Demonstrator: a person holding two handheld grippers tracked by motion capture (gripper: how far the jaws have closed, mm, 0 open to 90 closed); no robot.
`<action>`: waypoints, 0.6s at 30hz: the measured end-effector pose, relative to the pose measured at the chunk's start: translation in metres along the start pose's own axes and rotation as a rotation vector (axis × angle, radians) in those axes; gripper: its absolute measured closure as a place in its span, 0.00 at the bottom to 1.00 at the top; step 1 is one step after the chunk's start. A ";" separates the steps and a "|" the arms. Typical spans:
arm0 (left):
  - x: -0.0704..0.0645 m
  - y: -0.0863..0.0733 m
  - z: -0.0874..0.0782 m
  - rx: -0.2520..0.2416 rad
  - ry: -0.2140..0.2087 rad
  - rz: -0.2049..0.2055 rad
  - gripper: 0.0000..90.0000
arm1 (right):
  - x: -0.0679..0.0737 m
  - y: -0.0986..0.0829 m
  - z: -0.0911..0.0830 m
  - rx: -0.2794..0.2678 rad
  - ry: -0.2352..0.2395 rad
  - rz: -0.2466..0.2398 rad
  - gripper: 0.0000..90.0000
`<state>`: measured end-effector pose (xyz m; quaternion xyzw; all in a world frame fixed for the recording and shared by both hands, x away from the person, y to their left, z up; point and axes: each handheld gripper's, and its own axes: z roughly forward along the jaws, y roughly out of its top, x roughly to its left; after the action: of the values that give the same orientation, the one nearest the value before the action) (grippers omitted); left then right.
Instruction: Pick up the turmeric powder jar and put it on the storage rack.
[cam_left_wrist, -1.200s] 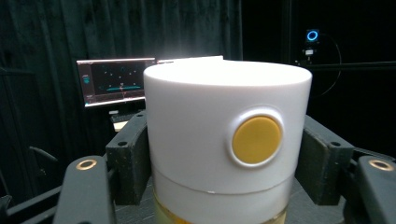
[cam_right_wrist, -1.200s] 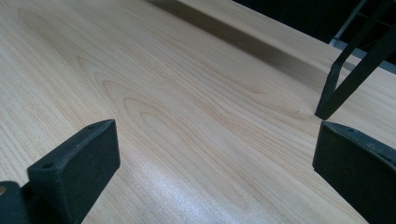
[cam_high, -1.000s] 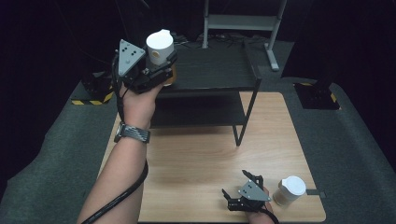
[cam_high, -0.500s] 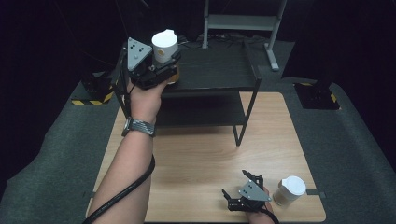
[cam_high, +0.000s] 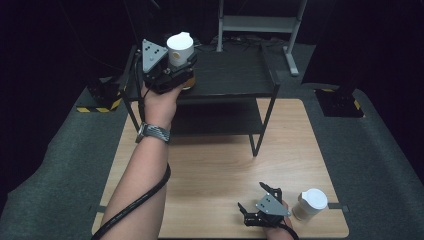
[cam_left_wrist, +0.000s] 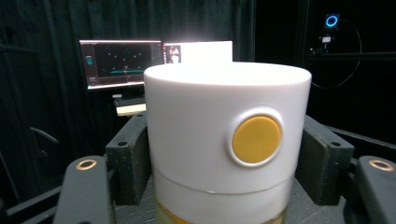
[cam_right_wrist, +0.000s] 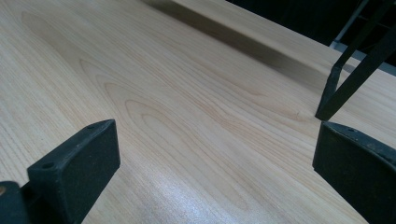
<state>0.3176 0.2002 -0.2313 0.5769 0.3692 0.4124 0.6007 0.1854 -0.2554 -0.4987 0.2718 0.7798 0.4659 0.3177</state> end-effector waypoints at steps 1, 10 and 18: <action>0.000 0.000 0.000 0.000 -0.001 -0.002 0.34 | 0.000 0.000 0.000 0.000 0.000 0.000 0.00; 0.003 -0.002 0.003 -0.004 -0.001 -0.018 0.34 | 0.000 0.000 0.000 -0.001 0.000 0.001 0.00; 0.003 -0.003 0.002 -0.008 -0.004 -0.020 0.34 | 0.000 0.000 0.000 -0.001 0.000 -0.001 0.00</action>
<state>0.3204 0.2021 -0.2340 0.5716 0.3721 0.4069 0.6077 0.1853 -0.2554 -0.4989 0.2714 0.7797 0.4662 0.3180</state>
